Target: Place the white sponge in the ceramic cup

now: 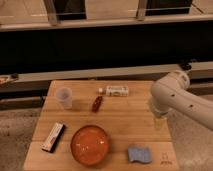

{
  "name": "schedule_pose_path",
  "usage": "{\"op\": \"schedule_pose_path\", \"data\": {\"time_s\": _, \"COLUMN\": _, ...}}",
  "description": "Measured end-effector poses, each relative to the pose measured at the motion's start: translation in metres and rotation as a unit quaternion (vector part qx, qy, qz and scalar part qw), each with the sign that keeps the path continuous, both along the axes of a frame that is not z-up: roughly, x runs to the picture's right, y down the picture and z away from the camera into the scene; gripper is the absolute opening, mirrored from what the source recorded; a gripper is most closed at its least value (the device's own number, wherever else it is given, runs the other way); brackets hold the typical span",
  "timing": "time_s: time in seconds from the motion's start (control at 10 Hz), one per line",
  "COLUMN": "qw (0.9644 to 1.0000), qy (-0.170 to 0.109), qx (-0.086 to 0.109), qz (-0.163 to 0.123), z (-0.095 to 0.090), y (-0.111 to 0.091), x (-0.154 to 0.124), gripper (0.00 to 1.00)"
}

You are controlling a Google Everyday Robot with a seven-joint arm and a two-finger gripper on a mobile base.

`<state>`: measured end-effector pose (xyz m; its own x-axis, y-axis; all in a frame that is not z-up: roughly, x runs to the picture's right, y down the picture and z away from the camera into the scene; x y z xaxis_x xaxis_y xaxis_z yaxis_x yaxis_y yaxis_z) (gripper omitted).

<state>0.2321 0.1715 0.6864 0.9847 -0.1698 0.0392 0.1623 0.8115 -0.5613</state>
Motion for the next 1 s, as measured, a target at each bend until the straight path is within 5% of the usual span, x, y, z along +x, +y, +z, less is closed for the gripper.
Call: {"op": "schedule_pose_path", "data": {"time_s": 1.0, "qw": 0.9973, "qy": -0.060, "qx": -0.028, "qz": -0.031, "z": 0.007, "y": 0.062, "x": -0.035, "gripper": 0.80}}
